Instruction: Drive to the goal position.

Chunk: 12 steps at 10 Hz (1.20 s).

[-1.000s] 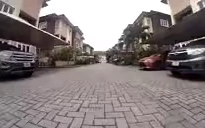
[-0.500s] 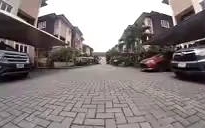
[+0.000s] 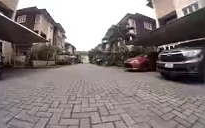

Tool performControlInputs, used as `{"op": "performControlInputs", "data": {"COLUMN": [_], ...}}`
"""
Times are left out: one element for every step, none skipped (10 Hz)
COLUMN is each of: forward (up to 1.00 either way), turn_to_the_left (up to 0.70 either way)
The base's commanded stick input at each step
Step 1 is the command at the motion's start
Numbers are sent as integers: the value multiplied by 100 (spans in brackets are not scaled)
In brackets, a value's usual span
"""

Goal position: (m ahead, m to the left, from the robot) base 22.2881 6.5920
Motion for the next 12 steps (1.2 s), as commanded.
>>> {"op": "performControlInputs", "data": {"forward": [70,70,70,70,70,70,70,70,70,70,70,70], "turn_to_the_left": [0,0,0,0,0,0,0,0,0,26,8,2]}}
